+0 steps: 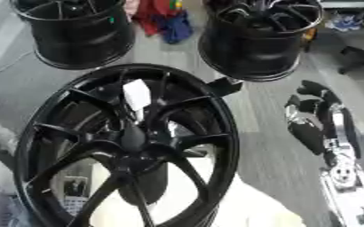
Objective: Pull the pin out of the wheel hub.
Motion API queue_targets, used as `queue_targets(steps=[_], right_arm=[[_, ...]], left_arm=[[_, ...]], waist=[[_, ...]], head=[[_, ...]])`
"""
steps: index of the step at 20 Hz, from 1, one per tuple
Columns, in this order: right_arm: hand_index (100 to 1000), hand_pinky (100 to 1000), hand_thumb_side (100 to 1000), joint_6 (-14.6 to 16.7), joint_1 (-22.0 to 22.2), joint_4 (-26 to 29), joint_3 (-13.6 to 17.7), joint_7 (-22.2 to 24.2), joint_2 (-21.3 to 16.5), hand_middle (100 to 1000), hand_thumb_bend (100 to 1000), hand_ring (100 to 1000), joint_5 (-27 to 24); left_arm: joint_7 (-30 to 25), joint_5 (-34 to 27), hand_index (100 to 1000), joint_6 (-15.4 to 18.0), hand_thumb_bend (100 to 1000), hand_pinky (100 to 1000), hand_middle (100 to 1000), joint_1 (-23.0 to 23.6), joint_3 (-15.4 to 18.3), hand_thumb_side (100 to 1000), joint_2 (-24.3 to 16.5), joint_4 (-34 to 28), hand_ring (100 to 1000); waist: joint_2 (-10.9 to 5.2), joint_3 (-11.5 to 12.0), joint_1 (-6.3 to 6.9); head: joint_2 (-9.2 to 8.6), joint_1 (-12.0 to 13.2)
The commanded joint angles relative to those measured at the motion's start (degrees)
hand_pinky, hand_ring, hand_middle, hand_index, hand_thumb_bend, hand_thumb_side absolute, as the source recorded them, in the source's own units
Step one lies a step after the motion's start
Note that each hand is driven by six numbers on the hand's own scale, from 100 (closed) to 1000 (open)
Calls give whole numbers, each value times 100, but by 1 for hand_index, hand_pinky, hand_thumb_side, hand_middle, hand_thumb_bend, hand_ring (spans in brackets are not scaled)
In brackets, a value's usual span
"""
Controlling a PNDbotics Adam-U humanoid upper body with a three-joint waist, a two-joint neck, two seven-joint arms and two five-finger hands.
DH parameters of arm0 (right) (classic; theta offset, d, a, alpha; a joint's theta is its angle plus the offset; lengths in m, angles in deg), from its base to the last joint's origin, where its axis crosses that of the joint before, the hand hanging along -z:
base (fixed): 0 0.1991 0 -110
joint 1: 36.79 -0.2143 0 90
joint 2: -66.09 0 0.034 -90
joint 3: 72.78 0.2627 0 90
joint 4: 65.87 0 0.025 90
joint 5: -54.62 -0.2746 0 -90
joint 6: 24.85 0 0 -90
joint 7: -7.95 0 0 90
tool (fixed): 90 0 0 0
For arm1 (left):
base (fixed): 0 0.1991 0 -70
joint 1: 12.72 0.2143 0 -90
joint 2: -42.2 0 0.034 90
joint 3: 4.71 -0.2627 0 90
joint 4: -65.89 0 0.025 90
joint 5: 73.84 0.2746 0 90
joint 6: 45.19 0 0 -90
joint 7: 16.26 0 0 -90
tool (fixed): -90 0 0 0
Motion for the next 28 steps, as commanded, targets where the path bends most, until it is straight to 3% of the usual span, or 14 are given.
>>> queue_targets(steps=[1,4,8,9,14,17,20,28], right_arm=[[839,725,210,-26,-229,385,-49,249,-818,728,100,635,34],[854,737,195,-61,-619,665,-260,730,-1620,740,100,650,-49],[875,755,173,-125,-778,794,-285,1023,-1875,757,100,680,-169],[879,758,176,-82,-862,879,-347,1083,-1962,761,100,685,-130],[897,776,235,349,-1575,1130,-1038,1529,-2678,792,105,732,21],[905,796,274,525,-1997,1137,-1460,1788,-3084,835,194,790,-138],[913,811,280,407,-2413,972,-1875,2045,-3033,858,255,823,-203],[927,821,268,-10,-3497,-66,-2959,2712,-2093,873,275,840,268]], left_arm=[[-32,23,778,5,386,619,661,-42,-33,261,-67,-107,640],[-52,24,778,5,387,619,661,-41,-53,261,-70,-100,640],[-58,25,778,5,386,618,661,-39,-59,262,-71,-95,640],[-96,32,778,4,387,618,661,-33,-114,261,-88,-86,640],[-275,48,778,18,387,618,661,-102,-287,262,-97,-81,640],[-330,53,778,21,387,618,660,-137,-335,262,-95,-83,640],[-381,71,778,21,387,618,660,-154,-378,262,-106,-85,640],[-404,85,778,19,387,618,660,-139,-391,262,-135,-83,640]], waist=[[-70,34,-7],[-78,78,-15],[-85,91,-19],[-112,160,-63],[-90,583,-156],[-65,723,-182],[-62,859,-214],[-79,933,-253]], head=[[29,-35],[29,-66],[29,-83],[29,-185],[29,-504],[25,-622],[19,-713],[29,-781]])
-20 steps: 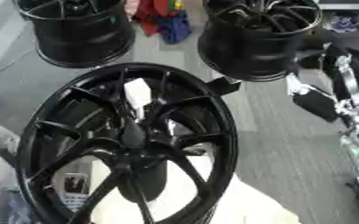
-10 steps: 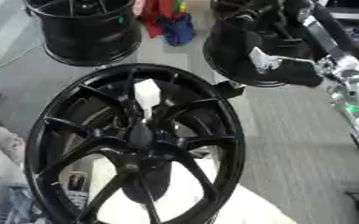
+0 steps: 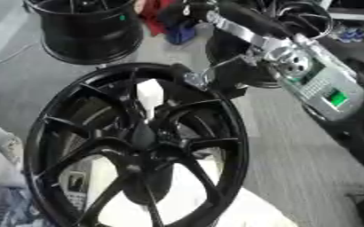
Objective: Pull the pin out of the wheel hub.
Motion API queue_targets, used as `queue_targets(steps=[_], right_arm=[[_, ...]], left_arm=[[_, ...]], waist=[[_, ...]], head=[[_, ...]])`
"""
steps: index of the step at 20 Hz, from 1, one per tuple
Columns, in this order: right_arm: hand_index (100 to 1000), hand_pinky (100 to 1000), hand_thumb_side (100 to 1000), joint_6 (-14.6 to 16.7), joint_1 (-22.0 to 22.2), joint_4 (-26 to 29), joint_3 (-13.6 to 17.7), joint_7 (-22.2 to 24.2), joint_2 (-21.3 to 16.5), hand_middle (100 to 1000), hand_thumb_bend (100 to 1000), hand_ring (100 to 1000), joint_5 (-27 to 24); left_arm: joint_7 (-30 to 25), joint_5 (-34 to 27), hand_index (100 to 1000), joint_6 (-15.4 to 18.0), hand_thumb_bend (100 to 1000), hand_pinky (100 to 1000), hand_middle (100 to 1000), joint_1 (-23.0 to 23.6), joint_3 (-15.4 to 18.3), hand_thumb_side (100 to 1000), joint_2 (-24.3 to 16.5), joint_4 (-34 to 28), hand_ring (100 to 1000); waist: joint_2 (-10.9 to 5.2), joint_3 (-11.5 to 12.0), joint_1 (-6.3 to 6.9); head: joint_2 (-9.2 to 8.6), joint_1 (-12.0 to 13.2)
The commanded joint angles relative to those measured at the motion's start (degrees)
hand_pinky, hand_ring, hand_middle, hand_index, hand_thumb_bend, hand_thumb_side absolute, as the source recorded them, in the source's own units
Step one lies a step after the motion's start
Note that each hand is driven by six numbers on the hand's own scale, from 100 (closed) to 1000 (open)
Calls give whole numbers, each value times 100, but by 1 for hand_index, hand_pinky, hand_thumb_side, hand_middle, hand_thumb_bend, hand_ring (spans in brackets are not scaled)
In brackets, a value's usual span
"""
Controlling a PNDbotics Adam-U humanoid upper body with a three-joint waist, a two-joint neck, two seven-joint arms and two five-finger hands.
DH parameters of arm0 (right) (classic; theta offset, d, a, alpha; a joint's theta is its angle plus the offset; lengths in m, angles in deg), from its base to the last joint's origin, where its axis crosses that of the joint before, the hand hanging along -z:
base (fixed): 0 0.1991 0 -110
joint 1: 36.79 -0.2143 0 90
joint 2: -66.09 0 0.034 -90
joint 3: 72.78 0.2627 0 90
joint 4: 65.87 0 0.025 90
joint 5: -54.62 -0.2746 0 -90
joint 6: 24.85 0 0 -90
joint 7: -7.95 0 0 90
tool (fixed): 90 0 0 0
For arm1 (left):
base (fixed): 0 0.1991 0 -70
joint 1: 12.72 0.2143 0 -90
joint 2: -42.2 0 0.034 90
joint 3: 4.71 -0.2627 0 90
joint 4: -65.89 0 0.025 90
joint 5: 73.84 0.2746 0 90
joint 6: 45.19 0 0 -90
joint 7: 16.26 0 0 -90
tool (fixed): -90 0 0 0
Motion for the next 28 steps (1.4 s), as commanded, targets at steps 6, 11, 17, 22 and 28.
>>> queue_targets(steps=[6,11,17,22,28], right_arm=[[928,821,293,-407,-1088,-1099,-795,699,895,866,288,833,210],[935,840,296,-184,-1751,-1818,-1011,1141,1251,880,292,864,216],[940,860,280,285,-1878,-2653,-911,1669,1434,889,288,890,619],[942,872,278,595,-1761,-3100,-696,2136,1392,894,285,899,899],[941,867,286,728,-1663,-3133,-405,2750,1275,882,282,885,941]], left_arm=[[7,41,778,10,386,618,659,-51,32,263,-127,-85,640],[38,46,778,5,386,618,659,-52,67,263,-132,-79,641],[52,47,778,5,386,618,659,-46,81,262,-128,-76,641],[57,49,779,-5,384,619,659,-37,97,263,-120,-57,641],[59,53,780,0,382,619,660,-29,115,264,-119,-47,642]], waist=[[-55,-67,43],[-36,-137,41],[-40,-148,45],[-42,-190,37],[-49,-242,53]], head=[[27,25],[9,83],[1,117],[-15,165],[0,206]])
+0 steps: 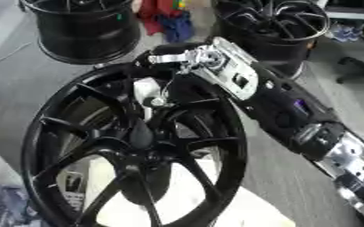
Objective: Pull the pin out of the wheel hub.
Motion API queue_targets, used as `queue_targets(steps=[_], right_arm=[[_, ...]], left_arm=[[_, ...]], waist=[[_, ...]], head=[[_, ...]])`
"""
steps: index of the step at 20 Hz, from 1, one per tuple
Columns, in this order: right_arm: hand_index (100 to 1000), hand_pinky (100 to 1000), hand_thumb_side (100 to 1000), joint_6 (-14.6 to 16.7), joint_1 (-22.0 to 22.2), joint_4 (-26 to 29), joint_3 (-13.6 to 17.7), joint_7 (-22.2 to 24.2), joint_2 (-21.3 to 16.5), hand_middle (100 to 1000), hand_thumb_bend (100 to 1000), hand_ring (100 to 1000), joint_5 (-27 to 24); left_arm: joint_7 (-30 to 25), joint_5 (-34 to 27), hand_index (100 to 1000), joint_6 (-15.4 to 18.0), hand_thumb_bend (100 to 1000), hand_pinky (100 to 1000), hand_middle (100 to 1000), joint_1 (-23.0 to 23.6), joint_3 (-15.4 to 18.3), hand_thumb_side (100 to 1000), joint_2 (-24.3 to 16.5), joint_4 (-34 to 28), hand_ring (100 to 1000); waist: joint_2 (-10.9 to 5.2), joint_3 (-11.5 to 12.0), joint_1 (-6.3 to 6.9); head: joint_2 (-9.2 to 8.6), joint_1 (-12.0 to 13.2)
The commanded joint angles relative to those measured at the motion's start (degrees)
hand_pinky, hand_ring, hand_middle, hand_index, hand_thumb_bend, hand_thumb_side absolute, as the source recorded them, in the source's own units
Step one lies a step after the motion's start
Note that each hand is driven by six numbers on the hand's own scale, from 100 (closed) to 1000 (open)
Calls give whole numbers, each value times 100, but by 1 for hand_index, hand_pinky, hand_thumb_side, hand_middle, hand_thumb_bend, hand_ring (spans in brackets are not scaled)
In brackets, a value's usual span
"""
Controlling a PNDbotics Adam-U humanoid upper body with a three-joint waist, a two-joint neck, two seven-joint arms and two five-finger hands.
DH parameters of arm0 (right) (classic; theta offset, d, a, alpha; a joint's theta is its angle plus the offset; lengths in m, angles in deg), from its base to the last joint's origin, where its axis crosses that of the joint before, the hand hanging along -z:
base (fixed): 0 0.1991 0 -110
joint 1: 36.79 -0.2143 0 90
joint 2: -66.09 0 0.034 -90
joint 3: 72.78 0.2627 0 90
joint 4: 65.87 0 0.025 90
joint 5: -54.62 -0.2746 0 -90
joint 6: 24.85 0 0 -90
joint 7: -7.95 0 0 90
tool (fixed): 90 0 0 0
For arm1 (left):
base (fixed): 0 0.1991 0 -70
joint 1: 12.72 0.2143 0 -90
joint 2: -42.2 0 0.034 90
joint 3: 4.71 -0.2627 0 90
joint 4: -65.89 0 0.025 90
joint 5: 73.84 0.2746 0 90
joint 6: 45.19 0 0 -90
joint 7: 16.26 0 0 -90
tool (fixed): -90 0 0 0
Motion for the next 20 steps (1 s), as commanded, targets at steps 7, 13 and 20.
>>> queue_targets(steps=[7,13,20], right_arm=[[918,848,294,-108,-41,185,375,771,-265,829,271,846,-156],[914,842,294,-156,-82,265,339,827,-200,816,263,836,-239],[910,838,295,-137,-138,151,284,854,-29,811,254,830,-182]], left_arm=[[27,21,780,11,381,619,660,-28,51,265,-119,-67,643],[22,18,780,11,381,620,660,-24,47,265,-116,-72,643],[11,20,780,12,381,620,660,-28,36,266,-112,-76,643]], waist=[[-76,-44,64],[-77,-30,75],[-71,-3,79]], head=[[-18,43],[-16,17],[-15,-12]])
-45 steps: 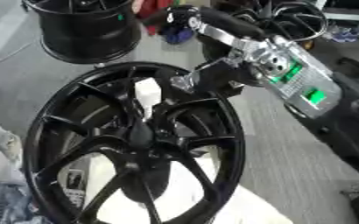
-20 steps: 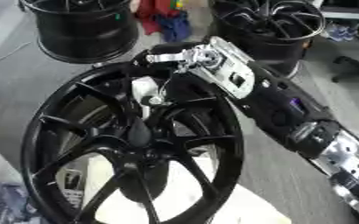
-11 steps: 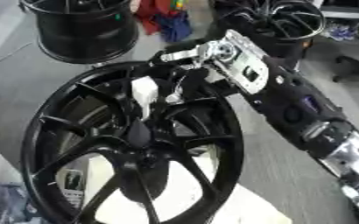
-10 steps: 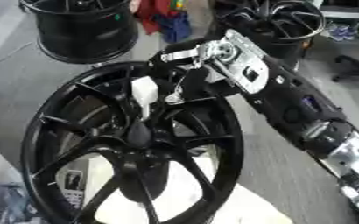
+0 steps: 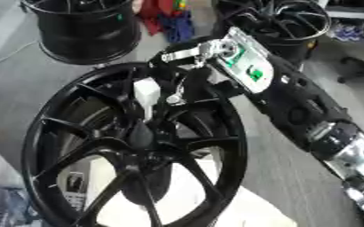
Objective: Pull the pin out of the wheel hub.
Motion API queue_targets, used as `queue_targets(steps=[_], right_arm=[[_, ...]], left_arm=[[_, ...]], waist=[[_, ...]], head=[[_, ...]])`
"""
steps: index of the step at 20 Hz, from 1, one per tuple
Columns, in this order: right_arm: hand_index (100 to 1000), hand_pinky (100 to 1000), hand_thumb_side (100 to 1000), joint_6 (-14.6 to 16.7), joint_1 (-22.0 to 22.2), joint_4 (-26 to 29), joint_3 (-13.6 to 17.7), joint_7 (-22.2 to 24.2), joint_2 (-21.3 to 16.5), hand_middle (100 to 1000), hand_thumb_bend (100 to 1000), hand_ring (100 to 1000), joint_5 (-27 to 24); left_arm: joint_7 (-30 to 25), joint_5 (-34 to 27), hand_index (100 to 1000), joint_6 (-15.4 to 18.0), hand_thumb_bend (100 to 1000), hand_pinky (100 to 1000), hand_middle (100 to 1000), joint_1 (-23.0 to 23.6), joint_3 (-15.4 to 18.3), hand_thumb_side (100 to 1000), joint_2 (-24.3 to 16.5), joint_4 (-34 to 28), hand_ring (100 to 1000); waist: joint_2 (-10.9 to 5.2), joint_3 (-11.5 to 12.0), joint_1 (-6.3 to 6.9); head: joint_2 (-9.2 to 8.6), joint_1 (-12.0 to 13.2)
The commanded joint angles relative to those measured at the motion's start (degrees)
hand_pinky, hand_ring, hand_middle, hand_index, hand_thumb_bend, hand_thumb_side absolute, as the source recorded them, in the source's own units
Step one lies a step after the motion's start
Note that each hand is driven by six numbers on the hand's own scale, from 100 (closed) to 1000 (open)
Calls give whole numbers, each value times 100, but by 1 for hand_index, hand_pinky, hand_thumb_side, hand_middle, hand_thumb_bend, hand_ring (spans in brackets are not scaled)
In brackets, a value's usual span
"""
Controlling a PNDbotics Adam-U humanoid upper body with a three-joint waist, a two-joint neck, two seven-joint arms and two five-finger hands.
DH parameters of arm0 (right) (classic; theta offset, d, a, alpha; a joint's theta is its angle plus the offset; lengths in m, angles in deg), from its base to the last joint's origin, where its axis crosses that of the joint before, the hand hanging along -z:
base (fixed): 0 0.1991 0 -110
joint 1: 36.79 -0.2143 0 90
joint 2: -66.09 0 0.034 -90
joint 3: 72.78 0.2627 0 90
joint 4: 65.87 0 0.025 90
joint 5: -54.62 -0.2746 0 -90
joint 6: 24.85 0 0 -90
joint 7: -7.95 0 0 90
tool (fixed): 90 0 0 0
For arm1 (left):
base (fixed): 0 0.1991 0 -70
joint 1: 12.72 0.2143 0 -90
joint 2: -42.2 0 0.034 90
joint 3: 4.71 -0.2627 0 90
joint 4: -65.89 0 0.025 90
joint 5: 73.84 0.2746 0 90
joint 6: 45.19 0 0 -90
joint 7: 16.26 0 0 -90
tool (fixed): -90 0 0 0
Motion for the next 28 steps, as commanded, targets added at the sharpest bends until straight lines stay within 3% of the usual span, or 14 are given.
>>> queue_targets(steps=[1,12,20,22,24,28], right_arm=[[907,837,294,32,-132,-9,11,18,-3,809,253,828,-18],[865,826,284,97,-122,-31,-77,78,110,769,240,806,29],[845,815,223,144,-125,-115,-94,53,180,733,186,784,123],[838,811,205,156,-124,-134,-94,39,186,713,163,775,136],[801,798,152,163,-126,-142,-88,6,189,639,100,746,146],[757,783,103,145,-146,-104,-72,-85,176,559,100,707,124]], left_arm=[[6,20,780,13,381,620,660,-35,32,266,-111,-90,643],[-4,22,780,12,380,620,660,-53,23,267,-117,-84,643],[0,19,780,15,380,621,660,-59,28,266,-112,-87,644],[0,19,780,13,380,621,660,-59,28,266,-109,-84,644],[-1,20,780,13,380,621,660,-60,27,266,-107,-82,644],[-1,24,781,12,380,621,660,-58,29,266,-106,-78,644]], waist=[[-68,10,54],[-75,29,33],[-68,53,41],[-68,53,41],[-69,53,39],[-72,55,35]], head=[[-14,-25],[-14,-33],[-26,-38],[-33,-39],[-37,-40],[-39,-36]])
